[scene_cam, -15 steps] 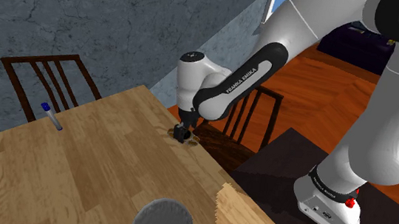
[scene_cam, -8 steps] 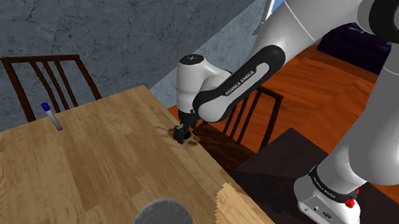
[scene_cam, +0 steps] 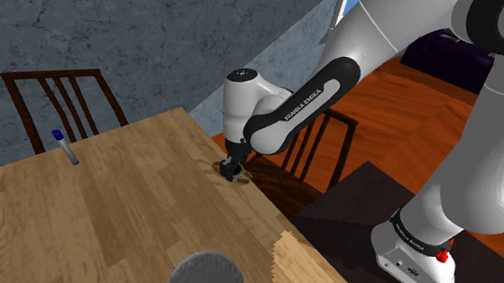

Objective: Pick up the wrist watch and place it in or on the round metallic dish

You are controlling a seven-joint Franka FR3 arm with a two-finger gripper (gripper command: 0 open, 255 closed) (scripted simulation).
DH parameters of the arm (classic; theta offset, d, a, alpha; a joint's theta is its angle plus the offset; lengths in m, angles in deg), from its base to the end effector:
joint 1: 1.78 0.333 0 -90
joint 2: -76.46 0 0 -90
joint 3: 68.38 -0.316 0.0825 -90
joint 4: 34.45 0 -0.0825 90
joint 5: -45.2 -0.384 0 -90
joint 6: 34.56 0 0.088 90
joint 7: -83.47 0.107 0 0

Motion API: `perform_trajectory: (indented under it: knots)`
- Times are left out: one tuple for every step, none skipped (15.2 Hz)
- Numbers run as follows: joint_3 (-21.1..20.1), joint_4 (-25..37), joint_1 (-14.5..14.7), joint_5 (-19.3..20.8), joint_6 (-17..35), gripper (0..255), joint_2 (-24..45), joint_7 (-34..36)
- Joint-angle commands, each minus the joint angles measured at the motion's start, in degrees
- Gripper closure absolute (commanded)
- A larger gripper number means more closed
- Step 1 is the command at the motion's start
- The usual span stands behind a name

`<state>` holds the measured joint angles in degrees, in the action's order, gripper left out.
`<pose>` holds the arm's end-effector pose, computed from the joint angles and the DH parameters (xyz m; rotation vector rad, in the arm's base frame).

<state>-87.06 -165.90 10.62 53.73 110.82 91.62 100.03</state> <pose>0.4514 0.2767 0.2398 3.0877 0.5713 -0.0040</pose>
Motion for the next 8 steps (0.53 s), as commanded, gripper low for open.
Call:
perform_trajectory:
  knots:
    - [0.01,0.0,0.0,0.0,0.01,255,0.02,0.0]
    - [0.01,0.0,0.0,0.0,0.01,255,0.02,0.01]
    - [0.01,0.0,-0.01,0.01,0.02,255,0.03,0.0]
    - [-0.19,0.02,-0.15,-0.42,-0.65,255,-0.65,-0.3]
    - [-0.38,0.07,-0.28,-0.84,-1.33,255,-1.33,-0.6]
    - [-0.56,0.13,-0.41,-1.26,-2.01,255,-1.99,-0.89]
    - [-0.73,0.2,-0.52,-1.67,-2.69,255,-2.65,-1.18]
    - [-0.89,0.28,-0.63,-2.08,-3.38,255,-3.31,-1.46]
